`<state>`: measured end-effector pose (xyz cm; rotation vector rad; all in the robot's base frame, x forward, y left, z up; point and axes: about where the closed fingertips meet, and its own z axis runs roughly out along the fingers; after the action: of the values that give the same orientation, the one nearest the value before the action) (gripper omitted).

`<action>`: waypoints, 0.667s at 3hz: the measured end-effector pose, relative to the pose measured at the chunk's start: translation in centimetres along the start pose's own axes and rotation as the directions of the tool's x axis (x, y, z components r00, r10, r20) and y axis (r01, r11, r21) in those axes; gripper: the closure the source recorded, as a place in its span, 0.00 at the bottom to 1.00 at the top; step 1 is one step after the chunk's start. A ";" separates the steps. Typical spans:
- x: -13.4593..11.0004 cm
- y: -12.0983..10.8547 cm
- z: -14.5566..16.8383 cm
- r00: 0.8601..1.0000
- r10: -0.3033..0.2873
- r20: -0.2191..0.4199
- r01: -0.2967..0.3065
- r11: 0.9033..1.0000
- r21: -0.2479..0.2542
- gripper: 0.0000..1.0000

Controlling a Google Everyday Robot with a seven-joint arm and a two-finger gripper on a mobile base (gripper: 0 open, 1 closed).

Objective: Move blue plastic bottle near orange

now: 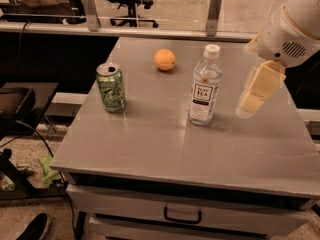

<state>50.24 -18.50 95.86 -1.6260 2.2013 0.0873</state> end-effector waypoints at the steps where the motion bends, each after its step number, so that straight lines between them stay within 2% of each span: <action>1: -1.4 -0.9 1.4 0.999 0.010 0.045 -0.009 1.000 -0.008 0.00; 2: -2.9 -1.1 2.2 0.996 0.011 0.086 -0.009 1.000 -0.023 0.00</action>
Offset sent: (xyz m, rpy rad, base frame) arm 0.0337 0.0468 -0.0111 0.1436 0.0010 0.0290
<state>52.61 -15.61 95.03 -1.5935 2.1509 0.1825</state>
